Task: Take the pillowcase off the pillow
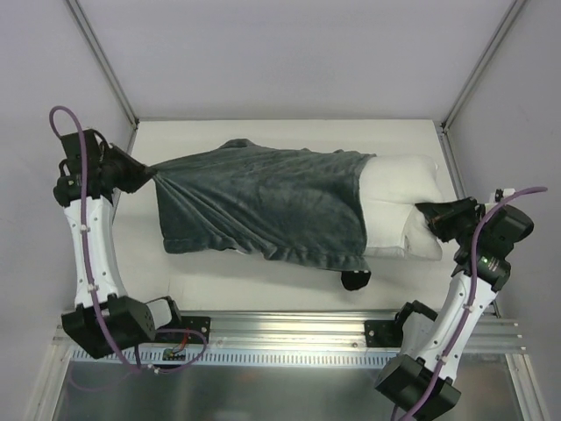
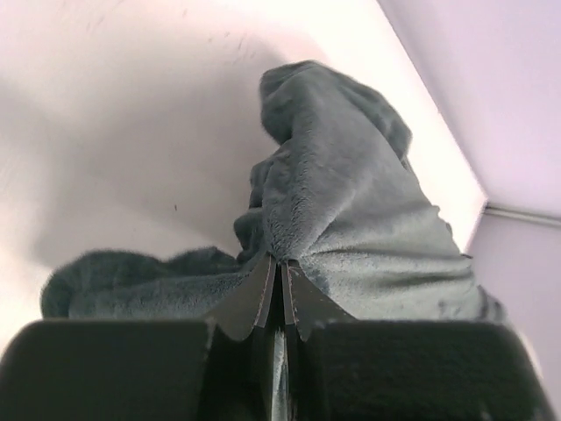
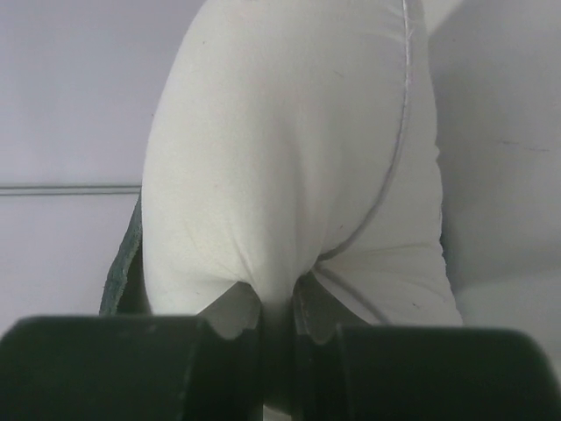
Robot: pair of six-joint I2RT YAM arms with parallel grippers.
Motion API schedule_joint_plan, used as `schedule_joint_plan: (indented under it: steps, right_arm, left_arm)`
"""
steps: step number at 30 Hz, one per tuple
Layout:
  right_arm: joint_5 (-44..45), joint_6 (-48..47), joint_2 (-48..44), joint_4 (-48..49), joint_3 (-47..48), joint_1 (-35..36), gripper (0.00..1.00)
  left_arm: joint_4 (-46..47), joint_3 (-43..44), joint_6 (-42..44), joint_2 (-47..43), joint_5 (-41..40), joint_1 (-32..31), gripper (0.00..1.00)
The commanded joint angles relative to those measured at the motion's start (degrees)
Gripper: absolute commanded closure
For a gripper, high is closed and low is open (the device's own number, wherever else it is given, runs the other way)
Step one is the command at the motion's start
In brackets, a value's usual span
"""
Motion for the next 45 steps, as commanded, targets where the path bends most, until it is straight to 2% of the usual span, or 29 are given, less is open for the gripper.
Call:
schedule_joint_plan:
  steps: [1, 7, 12, 14, 15, 16, 17, 18, 19, 20, 21, 22, 24, 27, 31, 32, 36, 38, 42, 43, 45]
  right_arm:
    - [5.09, 3.43, 1.85, 8.53, 1.34, -3.97, 0.99]
    - [4.73, 3.53, 1.32, 9.85, -0.42, -3.36, 0.99]
    - [8.94, -1.56, -0.08, 5.2, -1.39, -1.78, 0.99]
    - [11.23, -3.5, -0.95, 1.96, -1.91, -1.6, 0.99]
    - [12.28, -4.29, -1.05, 0.9, -1.92, -1.6, 0.99]
    - [12.55, -5.43, -1.22, -0.25, -1.92, -1.51, 0.99]
    - [12.56, -5.7, -1.31, -0.61, -1.83, -1.43, 0.85]
    - [12.73, -6.32, -1.49, -0.96, -1.48, -0.64, 0.72]
    - [14.3, -8.5, -1.49, -3.57, 0.35, 0.24, 0.6]
    - [17.18, -10.08, -1.49, -6.56, 2.28, 1.46, 0.37]
    - [24.17, -11.58, -1.66, -8.76, 3.96, 4.43, 0.29]
    - [27.46, -13.94, -2.01, -12.26, 7.02, 5.77, 0.17]
    - [33.52, -16.76, -3.59, -15.71, 10.37, 8.84, 0.09]
    - [37.51, -18.01, -5.26, -18.35, 12.23, 12.79, 0.01]
    - [36.46, -18.63, -5.53, -19.33, 11.53, 18.43, 0.04]
    - [36.81, -18.63, -5.44, -19.59, 10.49, 20.96, 0.04]
    - [41.38, -18.45, -4.57, -20.73, 6.53, 26.87, 0.04]
    - [39.9, -17.4, -4.13, -19.78, 4.6, 28.62, 0.04]
    - [36.55, -13.71, -3.42, -14.95, -3.04, 33.1, 0.04]
    - [36.38, -12.75, -3.25, -13.72, -4.36, 35.2, 0.04]
    - [36.98, -9.94, -2.37, -9.76, -8.04, 38.03, 0.04]
  left_arm:
    - [4.47, -0.13, -2.53, 6.53, 5.19, 9.31, 1.0]
    - [7.98, -7.94, -0.08, 3.56, 2.03, 5.8, 1.0]
    - [8.34, -13.48, 1.76, 1.88, -1.21, 0.1, 1.0]
    - [8.33, -14.81, 2.9, 0.48, -2.98, -4.03, 1.0]
    - [8.33, -15.07, 4.91, 0.21, -3.07, -5.61, 0.93]
    - [8.33, -15.33, 6.06, -0.14, -2.28, -8.59, 0.82]
    - [8.25, -15.42, 7.99, -0.31, -1.75, -10.01, 0.65]
    - [8.07, -15.68, 8.71, -1.36, -1.49, -11.42, 0.23]
    - [7.72, -16.21, 9.15, -2.15, -2.53, -14.13, 0.1]
    - [7.2, -16.56, 9.76, -3.12, -3.41, -15.55, 0.02]
    - [5.97, -17.35, 10.12, -5.39, -4.2, -16.78, 0.01]
    - [4.83, -17.79, 10.38, -6.46, -4.82, -17.75, 0.01]
    - [1.5, -19.89, 10.65, -11.44, -7.97, -20.65, 0.01]
    - [-1.06, -23.67, 9.77, -18.13, -7.73, -22.06, 0.01]
    - [-3.62, -25.97, 6.61, -19.74, -4.39, -26.53, 0.11]
    - [-3.53, -26.49, 4.6, -19.74, -4.73, -30.03, 0.12]
    - [-3.27, -28.25, -2.08, -18.25, -11.57, -40.5, 0.11]
    - [-2.57, -28.87, -4.02, -16.24, -13.52, -46.37, 0.1]
    - [0.41, -30.89, -9.29, -11.05, -14.85, -52.82, 0.12]
    - [1.56, -31.59, -10.0, -8.86, -14.84, -53.7, 0.14]
    - [5.51, -33.35, -11.23, -7.01, -14.23, -54.32, 0.29]
